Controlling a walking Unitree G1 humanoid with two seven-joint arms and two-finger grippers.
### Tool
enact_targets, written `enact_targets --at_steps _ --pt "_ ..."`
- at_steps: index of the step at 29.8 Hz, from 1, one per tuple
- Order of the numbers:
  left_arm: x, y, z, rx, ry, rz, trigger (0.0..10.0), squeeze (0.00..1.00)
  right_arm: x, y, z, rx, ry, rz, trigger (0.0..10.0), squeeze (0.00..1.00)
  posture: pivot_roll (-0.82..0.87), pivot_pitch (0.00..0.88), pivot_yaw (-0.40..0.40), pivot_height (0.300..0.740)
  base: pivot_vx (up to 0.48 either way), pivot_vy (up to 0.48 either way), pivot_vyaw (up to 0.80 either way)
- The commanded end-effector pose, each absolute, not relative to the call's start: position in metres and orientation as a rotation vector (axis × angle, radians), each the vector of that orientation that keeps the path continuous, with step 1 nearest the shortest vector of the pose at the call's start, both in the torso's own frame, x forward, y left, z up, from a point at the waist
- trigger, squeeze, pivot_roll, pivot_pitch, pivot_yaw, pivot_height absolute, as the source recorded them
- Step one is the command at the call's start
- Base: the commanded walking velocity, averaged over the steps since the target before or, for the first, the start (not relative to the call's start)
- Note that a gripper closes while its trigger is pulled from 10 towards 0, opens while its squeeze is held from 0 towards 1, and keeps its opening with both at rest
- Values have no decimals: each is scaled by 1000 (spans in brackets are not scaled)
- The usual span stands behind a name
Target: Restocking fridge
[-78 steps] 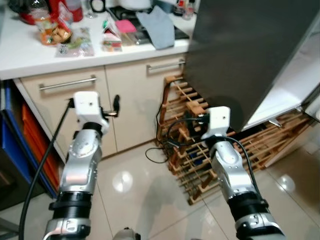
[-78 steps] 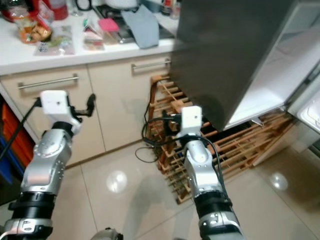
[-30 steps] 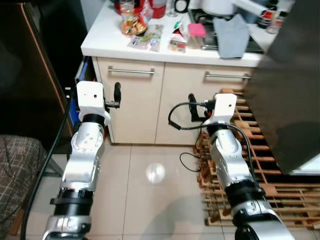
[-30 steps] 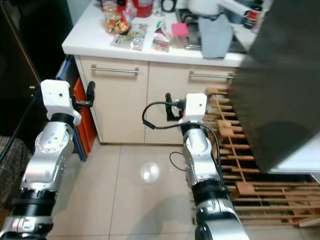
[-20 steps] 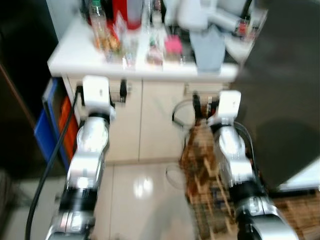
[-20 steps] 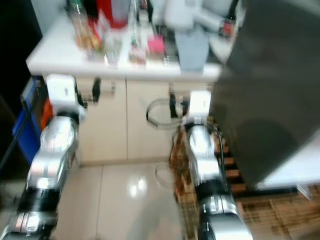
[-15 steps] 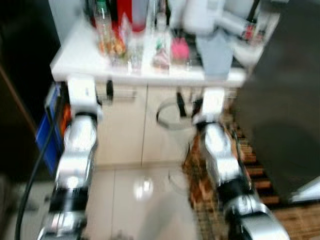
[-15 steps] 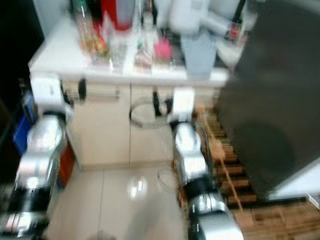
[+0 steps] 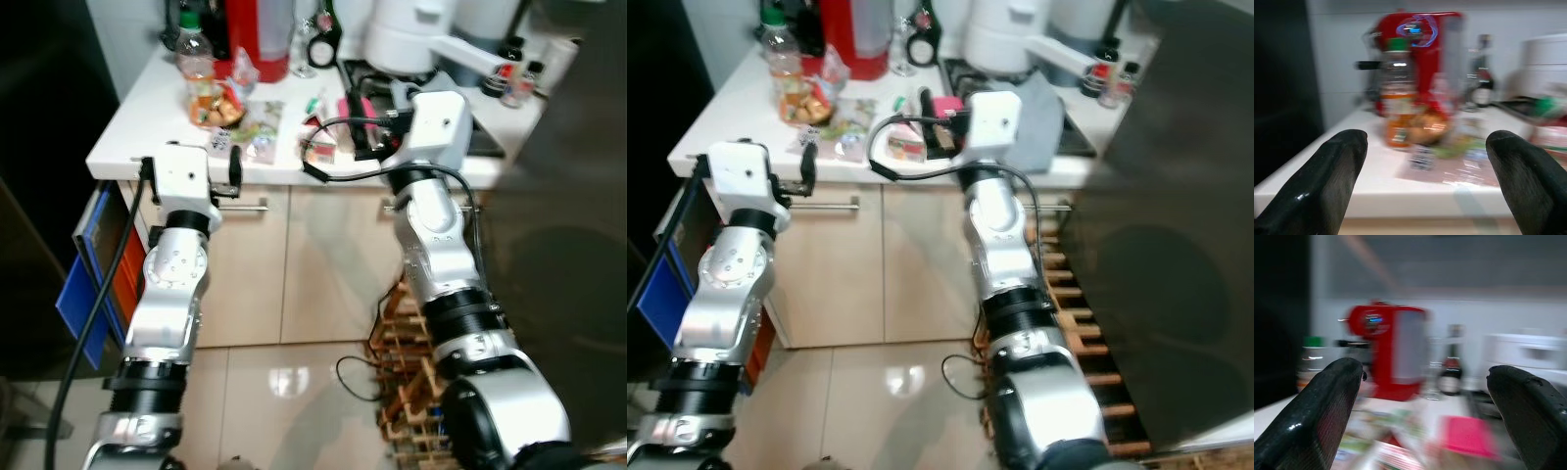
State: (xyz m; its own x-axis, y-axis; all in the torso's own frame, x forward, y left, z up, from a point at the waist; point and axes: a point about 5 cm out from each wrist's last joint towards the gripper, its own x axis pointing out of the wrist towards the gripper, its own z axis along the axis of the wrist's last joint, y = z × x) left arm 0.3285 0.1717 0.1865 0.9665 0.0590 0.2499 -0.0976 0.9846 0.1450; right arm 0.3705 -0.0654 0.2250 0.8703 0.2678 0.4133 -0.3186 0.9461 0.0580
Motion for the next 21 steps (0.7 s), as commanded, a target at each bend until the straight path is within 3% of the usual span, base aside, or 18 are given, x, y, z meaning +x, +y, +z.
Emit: enact_targets --at_steps 1,16,21 --pt "329 168 192 161 -272 78 10000 0 376 -68 235 153 -410 315 10000 278 59 0 -53 740 442 0 0" --pt "325 169 195 170 -292 91 10000 0 392 -51 264 327 -366 332 10000 247 89 0 -74 740 439 0 0" --pt "323 170 196 193 -299 99 10000 0 392 -41 262 491 -281 359 10000 239 95 0 -76 740 0 0 0"
